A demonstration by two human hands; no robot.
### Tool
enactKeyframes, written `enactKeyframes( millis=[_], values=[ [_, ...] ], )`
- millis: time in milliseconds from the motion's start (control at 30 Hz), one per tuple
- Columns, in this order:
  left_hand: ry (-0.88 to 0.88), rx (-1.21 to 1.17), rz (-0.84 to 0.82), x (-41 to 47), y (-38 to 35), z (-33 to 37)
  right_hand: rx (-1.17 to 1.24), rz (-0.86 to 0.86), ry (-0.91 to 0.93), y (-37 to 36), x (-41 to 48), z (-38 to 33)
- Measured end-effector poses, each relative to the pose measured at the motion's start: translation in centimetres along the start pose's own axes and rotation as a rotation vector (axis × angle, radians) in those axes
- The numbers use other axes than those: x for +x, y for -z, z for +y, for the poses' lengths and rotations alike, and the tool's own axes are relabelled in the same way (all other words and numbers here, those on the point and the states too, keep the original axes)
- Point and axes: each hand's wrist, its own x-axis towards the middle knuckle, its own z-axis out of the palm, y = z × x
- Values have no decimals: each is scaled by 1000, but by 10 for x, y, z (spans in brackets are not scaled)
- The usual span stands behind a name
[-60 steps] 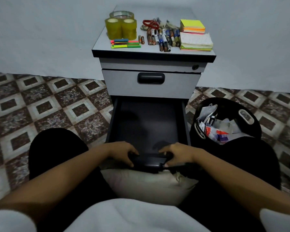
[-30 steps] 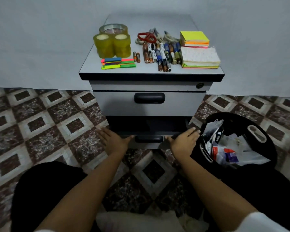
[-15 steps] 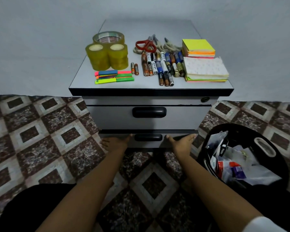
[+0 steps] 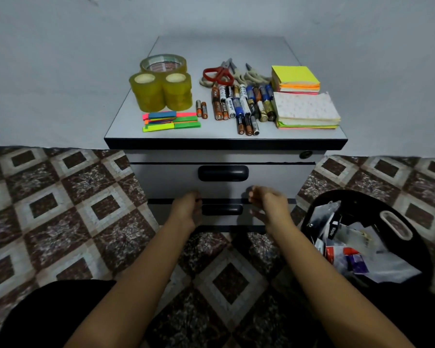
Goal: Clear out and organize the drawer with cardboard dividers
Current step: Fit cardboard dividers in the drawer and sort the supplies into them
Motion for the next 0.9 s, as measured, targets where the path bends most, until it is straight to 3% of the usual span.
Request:
enactKeyframes(
  millis=[167, 500, 900],
  values=[
    [72, -284, -225, -24, -20, 23, 261, -305, -171, -19, -14, -24],
    [138, -229, -159, -44, -27, 35, 298, -234, -207, -31, -29, -34],
    [80, -108, -156, -66, -9, 12, 208, -208, -142, -16, -57, -14]
  ],
)
